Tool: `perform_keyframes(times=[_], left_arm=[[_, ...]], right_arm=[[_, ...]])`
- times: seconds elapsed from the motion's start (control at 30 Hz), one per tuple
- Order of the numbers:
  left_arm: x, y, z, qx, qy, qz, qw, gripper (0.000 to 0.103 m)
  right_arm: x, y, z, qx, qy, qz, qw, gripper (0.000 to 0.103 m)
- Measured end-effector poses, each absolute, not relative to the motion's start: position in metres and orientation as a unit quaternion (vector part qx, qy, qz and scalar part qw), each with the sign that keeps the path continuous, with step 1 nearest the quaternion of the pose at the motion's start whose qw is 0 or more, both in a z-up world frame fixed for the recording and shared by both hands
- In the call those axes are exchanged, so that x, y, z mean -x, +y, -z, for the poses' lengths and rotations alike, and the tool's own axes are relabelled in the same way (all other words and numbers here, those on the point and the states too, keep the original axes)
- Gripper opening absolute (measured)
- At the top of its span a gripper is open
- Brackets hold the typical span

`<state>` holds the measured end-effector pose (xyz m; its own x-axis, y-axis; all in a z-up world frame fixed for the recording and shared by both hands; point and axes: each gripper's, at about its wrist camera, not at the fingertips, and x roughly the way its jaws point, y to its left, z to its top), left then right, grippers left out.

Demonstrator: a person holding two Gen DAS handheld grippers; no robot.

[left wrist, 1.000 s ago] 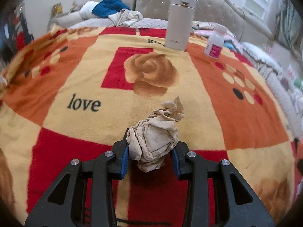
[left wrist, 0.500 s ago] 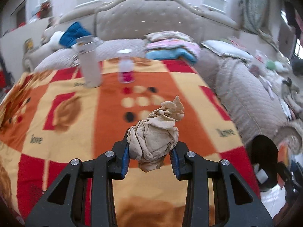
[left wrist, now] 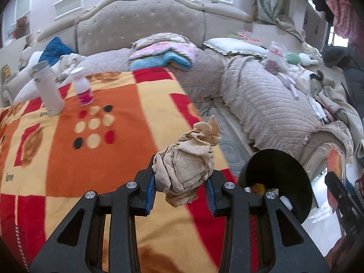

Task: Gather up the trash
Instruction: 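Carry the beige tissue and pink pastry packet over the black bin, then open both grippers over the black bin to drop tissue and packet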

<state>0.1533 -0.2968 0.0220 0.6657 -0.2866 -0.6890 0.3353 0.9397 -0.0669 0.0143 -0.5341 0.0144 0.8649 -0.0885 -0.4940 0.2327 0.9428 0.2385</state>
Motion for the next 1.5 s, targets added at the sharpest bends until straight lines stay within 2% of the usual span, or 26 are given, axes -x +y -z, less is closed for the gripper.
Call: perform_keyframes(times=[0.3, 0.6, 1.07, 1.5], left_arm=[[-0.152, -0.363, 0.006, -0.051, 0.37, 0.233, 0.898, 0.034], [-0.155, -0.406, 0.013, -0.057, 0.377, 0.417, 0.825, 0.034], [-0.162, -0.417, 0.029, -0.102, 0.391, 0.396, 0.825, 0.034], [-0.165, -0.414, 0.03, -0.099, 0.398, 0.387, 0.826, 0.034]], right_arm=[[-0.003, -0.556, -0.005, -0.145, 0.262, 0.13, 0.945, 0.055], [-0.017, -0.578, 0.015, -0.148, 0.302, 0.159, 0.928, 0.055], [-0.047, -0.57, 0.028, -0.146, 0.334, 0.172, 0.915, 0.055], [-0.046, -0.57, 0.028, -0.144, 0.338, 0.18, 0.913, 0.055]])
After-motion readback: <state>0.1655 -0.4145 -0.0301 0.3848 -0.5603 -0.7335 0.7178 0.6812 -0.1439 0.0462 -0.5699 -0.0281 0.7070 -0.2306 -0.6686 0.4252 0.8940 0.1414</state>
